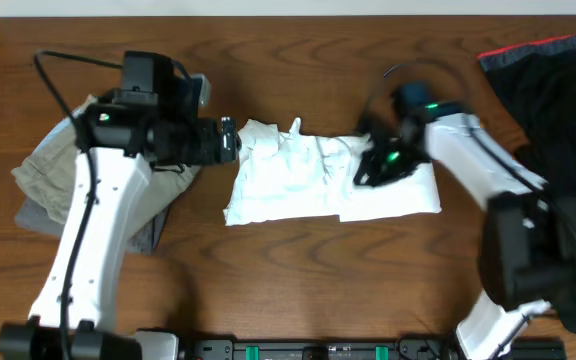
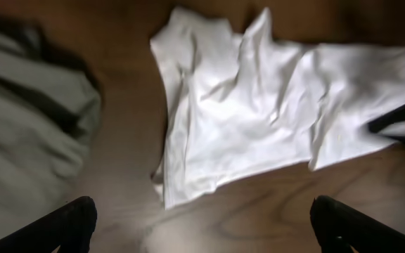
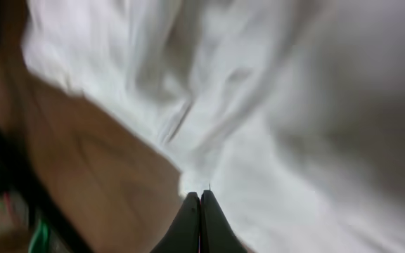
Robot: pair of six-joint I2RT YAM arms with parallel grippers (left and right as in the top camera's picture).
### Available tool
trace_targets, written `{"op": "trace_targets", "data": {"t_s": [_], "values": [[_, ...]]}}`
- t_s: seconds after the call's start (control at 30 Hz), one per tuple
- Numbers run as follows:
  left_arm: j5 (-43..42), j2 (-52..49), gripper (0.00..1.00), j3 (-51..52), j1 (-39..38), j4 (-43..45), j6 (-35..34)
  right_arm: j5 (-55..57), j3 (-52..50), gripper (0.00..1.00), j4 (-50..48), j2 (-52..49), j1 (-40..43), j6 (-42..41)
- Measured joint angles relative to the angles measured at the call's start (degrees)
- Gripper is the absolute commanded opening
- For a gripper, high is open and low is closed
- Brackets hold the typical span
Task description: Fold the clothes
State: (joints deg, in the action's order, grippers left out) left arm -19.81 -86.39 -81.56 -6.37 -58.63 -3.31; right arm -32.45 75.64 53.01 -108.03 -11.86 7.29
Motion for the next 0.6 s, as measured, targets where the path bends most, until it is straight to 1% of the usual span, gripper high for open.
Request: {"op": "trace_targets", "data": {"t_s": [0.1, 0.2, 0.43, 0.5, 0.6], "values": [[-0.7, -3.3, 0.99, 2.8, -0.1, 0.6, -0.2, 1.2, 1.1, 0.01, -2.2, 2.9, 3.6, -3.1], [-0.9, -6.4, 0.99, 4.4, -0.2, 1.6, -0.3, 2.0, 1.1, 0.01, -4.4, 2.5, 4.5, -5.5], [-1.3, -11.6, 0.99, 4.5, -0.2, 2.1, -0.8, 2.2, 0.9, 0.01, -13.5, -6.0, 0.2, -11.9], [-1.4, -12.7, 0.99, 4.5, -0.2, 2.1, -0.8, 0.6, 0.5, 0.01, -16.7, -8.4, -1.2, -13.3], [-1.5, -13.6, 0.99, 4.5, -0.2, 2.1, -0.8, -4.8, -0.1, 0.01, -23.4, -10.6, -3.7, -14.8]]}}
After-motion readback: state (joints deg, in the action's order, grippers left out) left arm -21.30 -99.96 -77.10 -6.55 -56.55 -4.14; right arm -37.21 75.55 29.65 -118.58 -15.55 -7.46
